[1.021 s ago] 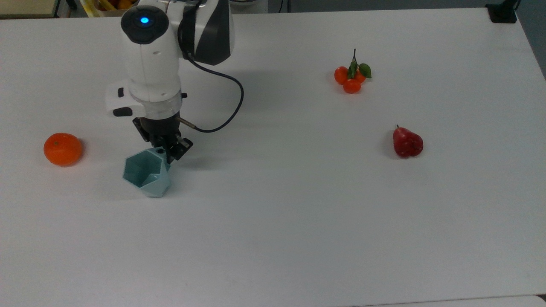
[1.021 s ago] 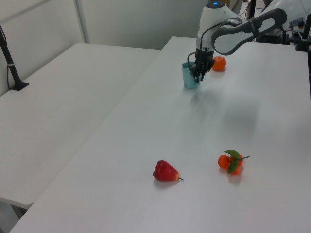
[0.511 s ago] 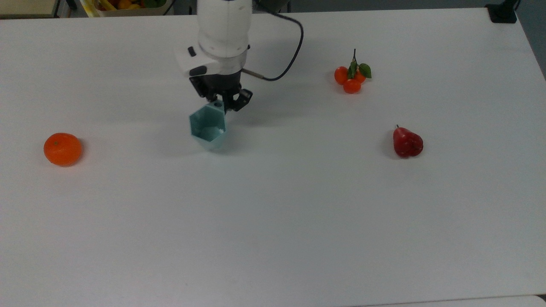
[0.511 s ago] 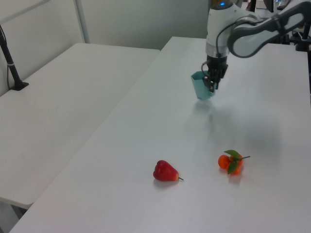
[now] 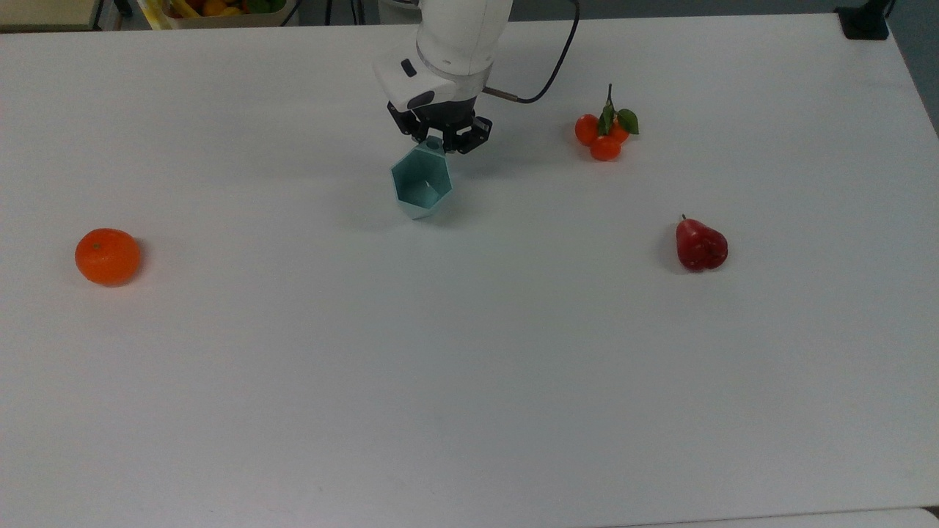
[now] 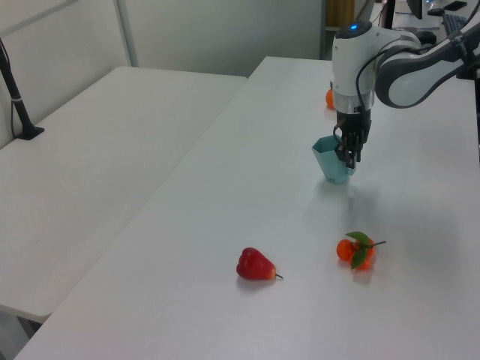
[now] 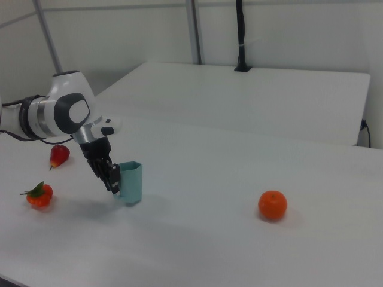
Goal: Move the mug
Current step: 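Drag the gripped mug across the table toward the leafy tangerine, then open the gripper and lift it up off the mug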
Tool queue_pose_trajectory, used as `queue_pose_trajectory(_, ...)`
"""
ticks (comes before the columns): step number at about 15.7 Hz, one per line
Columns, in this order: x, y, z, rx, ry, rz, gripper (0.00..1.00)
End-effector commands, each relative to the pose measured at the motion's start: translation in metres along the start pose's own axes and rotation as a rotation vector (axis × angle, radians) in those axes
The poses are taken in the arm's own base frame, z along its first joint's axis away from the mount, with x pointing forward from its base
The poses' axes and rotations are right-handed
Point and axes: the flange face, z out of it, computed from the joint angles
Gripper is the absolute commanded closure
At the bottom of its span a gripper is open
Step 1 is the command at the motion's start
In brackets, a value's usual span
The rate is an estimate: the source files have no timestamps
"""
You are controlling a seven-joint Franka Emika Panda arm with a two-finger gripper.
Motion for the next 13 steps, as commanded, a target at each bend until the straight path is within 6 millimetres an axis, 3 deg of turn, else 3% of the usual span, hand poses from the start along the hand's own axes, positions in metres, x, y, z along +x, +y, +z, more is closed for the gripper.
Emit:
queue_pose_trajectory(1, -0.007, 0.000, 0.003, -0.021, -0.009, 0.001, 0.28)
queue_pose_trajectory(2, -0.008, 0.001, 0.003, -0.032, -0.026, 0.001, 0.14)
queue_pose_trajectory(3, -0.011, -0.001, 0.002, -0.044, -0.044, -0.010, 0.09)
queue_pose_trajectory(5, -0.012, -0.006, -0.005, -0.053, -0.052, -0.026, 0.08)
queue_pose_trajectory(6, -0.012, -0.009, -0.010, -0.054, -0.050, -0.031, 0.00)
queue_pose_trajectory(7, -0.011, -0.011, -0.017, -0.058, -0.051, -0.041, 0.00)
queue_pose_trajectory(13, 0.014, -0.002, -0.113, 0.000, -0.036, -0.136, 0.00)
